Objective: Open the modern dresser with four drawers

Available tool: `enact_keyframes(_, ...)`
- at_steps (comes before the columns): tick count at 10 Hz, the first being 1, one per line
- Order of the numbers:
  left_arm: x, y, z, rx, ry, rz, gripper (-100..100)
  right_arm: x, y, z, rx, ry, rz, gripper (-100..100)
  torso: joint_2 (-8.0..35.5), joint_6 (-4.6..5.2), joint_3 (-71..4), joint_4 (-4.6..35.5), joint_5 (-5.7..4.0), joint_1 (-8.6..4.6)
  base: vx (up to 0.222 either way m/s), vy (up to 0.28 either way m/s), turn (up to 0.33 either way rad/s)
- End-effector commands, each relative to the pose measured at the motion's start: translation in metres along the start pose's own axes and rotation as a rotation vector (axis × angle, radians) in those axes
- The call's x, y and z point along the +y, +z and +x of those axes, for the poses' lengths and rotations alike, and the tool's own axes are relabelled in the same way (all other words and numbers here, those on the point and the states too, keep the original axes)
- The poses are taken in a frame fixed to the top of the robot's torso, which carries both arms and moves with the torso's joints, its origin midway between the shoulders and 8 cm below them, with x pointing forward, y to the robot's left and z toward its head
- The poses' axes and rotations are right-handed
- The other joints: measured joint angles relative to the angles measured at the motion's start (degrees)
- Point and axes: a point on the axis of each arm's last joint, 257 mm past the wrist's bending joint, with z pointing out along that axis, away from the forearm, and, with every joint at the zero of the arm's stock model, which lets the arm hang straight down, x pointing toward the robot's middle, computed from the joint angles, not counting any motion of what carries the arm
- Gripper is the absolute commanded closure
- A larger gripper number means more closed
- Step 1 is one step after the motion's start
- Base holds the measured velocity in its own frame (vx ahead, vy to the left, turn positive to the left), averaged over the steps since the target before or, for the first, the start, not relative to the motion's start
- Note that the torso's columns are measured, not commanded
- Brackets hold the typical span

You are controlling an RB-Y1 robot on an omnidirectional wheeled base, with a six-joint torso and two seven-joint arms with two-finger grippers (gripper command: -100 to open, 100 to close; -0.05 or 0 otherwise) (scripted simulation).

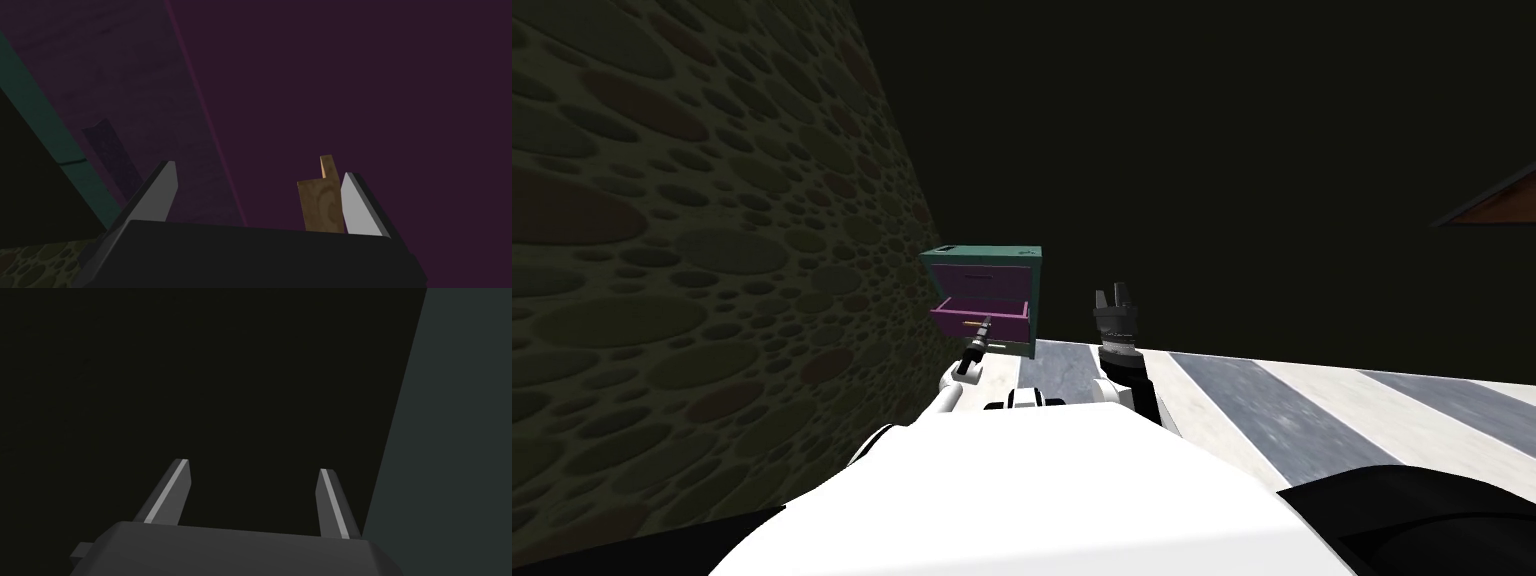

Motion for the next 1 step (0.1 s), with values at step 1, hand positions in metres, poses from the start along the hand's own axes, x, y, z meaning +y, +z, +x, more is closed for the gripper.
enact_keyframes(1,0.0006,-0.0003,0.0001,0.0,0.0,-0.002,0,0.0,0.0,0.0,0.0,0.0,0.0,0,0.0,0.0,0.0,0.0,0.01,0.01,0.0,0.0,0.0)
